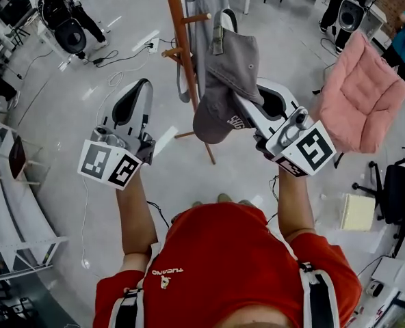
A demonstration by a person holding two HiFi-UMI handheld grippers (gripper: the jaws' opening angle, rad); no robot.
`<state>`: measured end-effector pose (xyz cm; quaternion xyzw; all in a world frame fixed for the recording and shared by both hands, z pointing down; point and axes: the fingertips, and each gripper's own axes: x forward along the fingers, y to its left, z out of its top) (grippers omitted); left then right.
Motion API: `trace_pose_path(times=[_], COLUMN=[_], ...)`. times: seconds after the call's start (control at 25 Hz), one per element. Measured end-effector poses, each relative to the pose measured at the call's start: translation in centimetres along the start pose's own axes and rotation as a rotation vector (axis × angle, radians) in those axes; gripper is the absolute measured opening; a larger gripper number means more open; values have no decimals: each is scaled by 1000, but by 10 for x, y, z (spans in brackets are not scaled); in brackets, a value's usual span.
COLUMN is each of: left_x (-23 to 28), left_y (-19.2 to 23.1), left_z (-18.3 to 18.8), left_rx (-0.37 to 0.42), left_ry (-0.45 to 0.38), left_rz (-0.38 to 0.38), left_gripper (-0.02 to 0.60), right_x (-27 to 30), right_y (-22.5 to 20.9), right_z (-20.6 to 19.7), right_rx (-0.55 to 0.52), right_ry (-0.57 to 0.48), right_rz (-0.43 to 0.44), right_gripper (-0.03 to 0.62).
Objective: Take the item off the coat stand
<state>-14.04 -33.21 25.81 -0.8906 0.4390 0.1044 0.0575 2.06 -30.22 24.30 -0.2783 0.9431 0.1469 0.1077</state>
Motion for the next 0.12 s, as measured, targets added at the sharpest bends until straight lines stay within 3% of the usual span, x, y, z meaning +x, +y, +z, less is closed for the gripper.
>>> trace_pose_path(times=[0.12], left_x=[4], left_y=[0], left_z=[1], left_rx=[9], left_ry=[1], left_rz=[4], left_gripper=[9], right_x=[-1], right_y=[-4], right_z=[-1], right_rx=[-3], right_ry=[-5], right_rz=[5], right_gripper=[60])
